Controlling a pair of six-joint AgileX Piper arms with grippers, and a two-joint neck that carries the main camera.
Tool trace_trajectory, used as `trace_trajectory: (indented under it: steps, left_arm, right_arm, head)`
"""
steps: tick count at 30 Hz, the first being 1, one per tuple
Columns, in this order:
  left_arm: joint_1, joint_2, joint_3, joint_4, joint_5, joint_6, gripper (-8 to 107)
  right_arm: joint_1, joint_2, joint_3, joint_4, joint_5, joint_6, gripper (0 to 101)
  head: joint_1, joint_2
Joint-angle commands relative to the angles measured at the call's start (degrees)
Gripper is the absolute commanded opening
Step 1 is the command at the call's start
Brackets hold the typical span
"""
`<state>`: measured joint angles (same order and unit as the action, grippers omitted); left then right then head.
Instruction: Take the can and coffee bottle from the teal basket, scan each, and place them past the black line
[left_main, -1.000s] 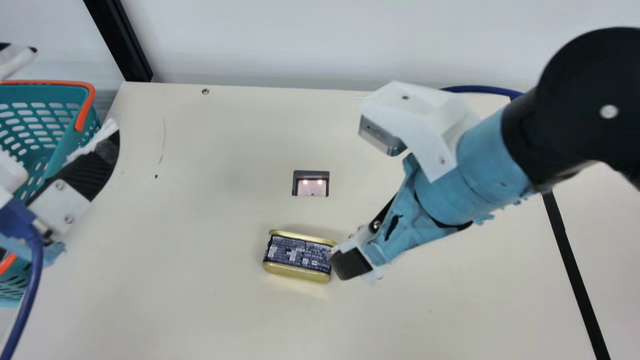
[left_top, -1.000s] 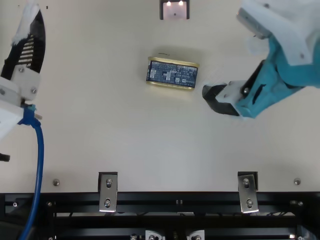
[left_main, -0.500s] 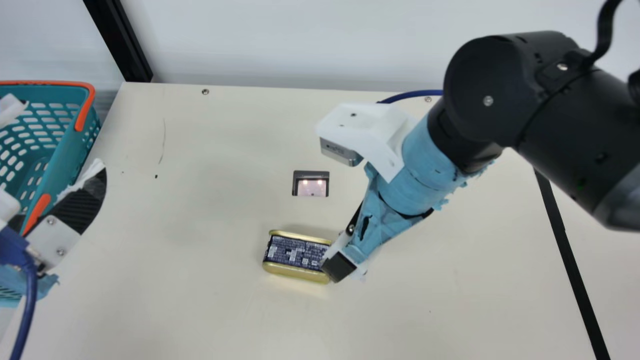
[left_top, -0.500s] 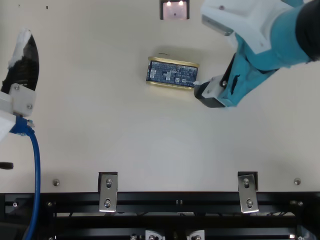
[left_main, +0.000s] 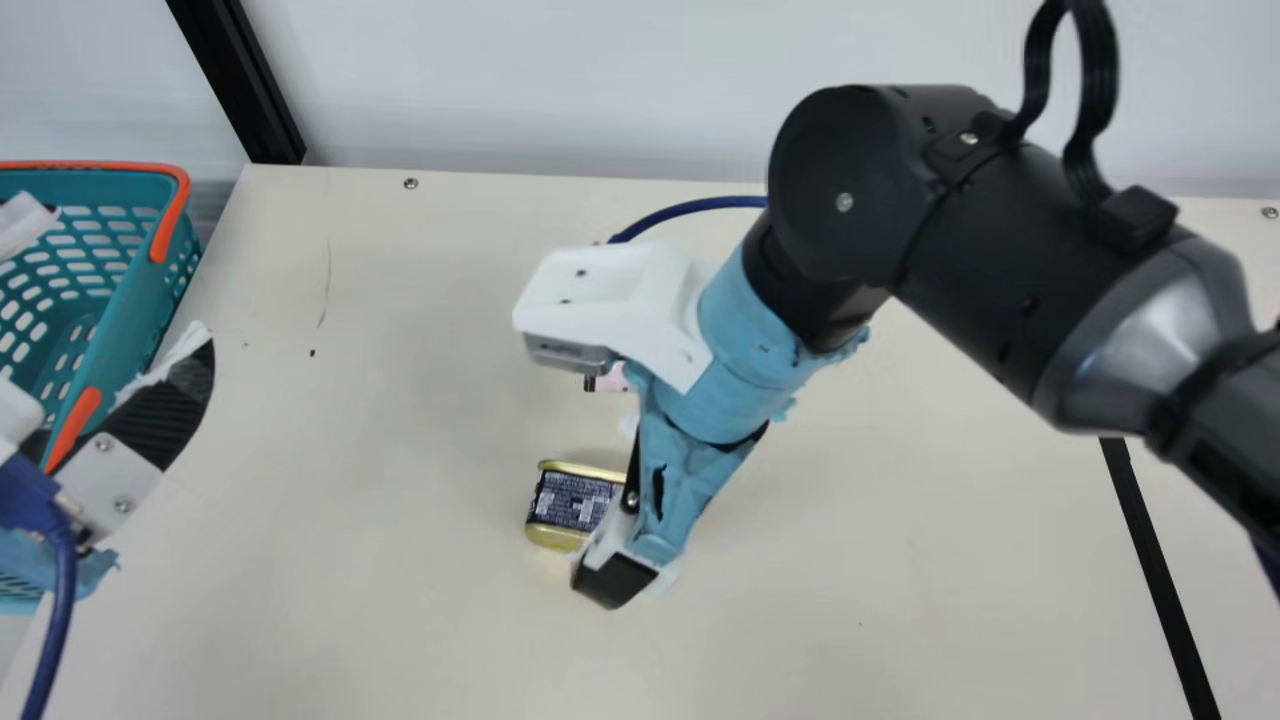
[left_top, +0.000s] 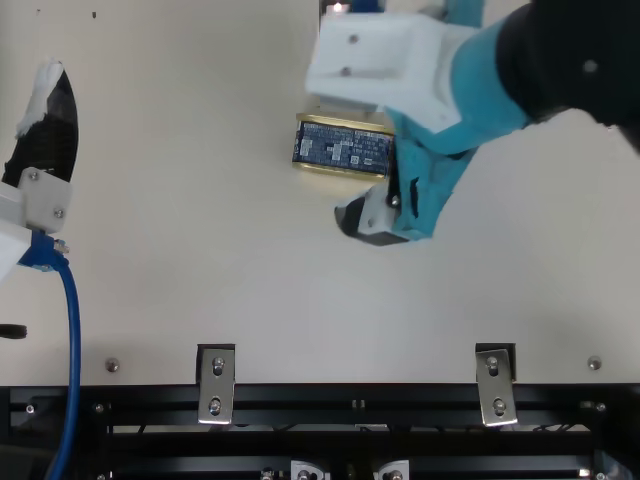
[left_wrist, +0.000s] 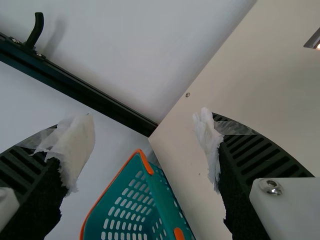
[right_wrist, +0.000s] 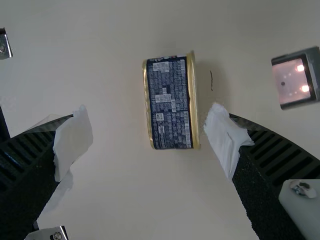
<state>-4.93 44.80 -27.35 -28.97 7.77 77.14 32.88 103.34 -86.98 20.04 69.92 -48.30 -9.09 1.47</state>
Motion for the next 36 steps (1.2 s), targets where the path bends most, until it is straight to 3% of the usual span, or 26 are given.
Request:
trace_trajectory:
  steps: [1,18,36]
  left_arm:
    - [0.0,0.0,0.0,0.0,0.0,0.0,90]
    - [0.0,0.0,0.0,0.0,0.0,0.0,90]
    - [0.0,0.0,0.0,0.0,0.0,0.0,90]
  right_arm:
    - [0.7,0.6,-0.2,0.2,0.0,-2.9,101]
    - [2.8,6.6,-4.6,-8.0,0.0,-8.3,101]
    - [4.2,13.7,-10.6,-11.7,0.0,0.8,101]
  head:
    - [-0.1,-0.2]
    - [-0.1,-0.2]
    - [-0.1,-0.2]
